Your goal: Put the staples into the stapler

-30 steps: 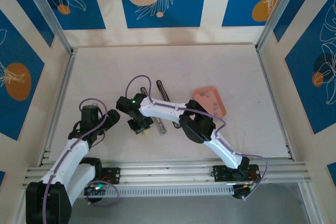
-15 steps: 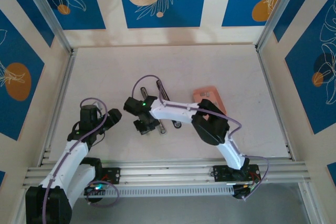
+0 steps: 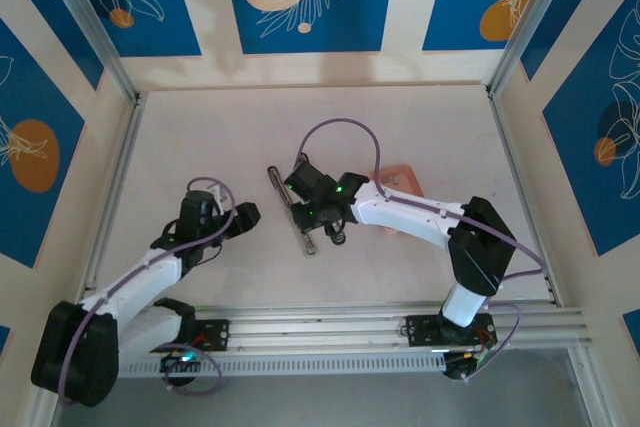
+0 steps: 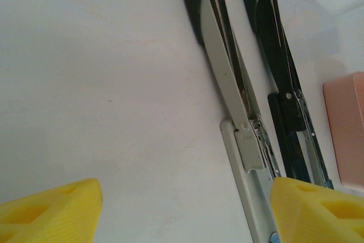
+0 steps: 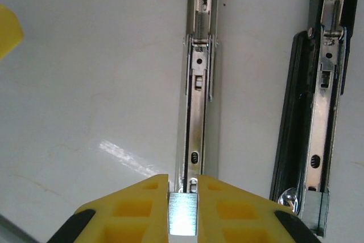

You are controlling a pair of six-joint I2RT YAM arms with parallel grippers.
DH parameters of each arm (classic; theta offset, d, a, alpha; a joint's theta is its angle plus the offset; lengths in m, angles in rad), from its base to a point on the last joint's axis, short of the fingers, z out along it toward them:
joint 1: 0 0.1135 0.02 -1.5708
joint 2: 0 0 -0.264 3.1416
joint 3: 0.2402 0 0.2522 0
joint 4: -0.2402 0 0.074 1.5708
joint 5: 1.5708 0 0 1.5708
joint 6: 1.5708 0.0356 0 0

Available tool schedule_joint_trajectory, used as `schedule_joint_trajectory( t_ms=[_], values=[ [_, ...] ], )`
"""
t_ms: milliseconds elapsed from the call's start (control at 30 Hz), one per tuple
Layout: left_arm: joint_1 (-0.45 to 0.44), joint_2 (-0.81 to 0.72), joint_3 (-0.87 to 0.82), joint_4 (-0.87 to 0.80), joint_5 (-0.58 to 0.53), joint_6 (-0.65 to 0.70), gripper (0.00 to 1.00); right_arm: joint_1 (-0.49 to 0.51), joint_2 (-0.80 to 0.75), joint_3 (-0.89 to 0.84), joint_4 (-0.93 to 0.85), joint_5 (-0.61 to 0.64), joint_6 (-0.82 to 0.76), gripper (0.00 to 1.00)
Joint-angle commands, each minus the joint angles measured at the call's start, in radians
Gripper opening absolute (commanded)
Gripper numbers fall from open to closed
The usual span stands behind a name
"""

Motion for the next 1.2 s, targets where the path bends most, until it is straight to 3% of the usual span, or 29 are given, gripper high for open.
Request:
schedule_joint_trajectory(
  t_ms=[0,1167],
  values=[
    [-0.024,0.042,0.035,0.089,-0.031,0.026,0.78,0.007,-0.005,-0.034,0.049,0.003,-0.035,0.17],
    [-0.034,0.084,0.053,0.092,-0.041,0.041,0.78,0.057,0.046,-0.133,0.108,0.018,-0.007,0.18]
  ],
)
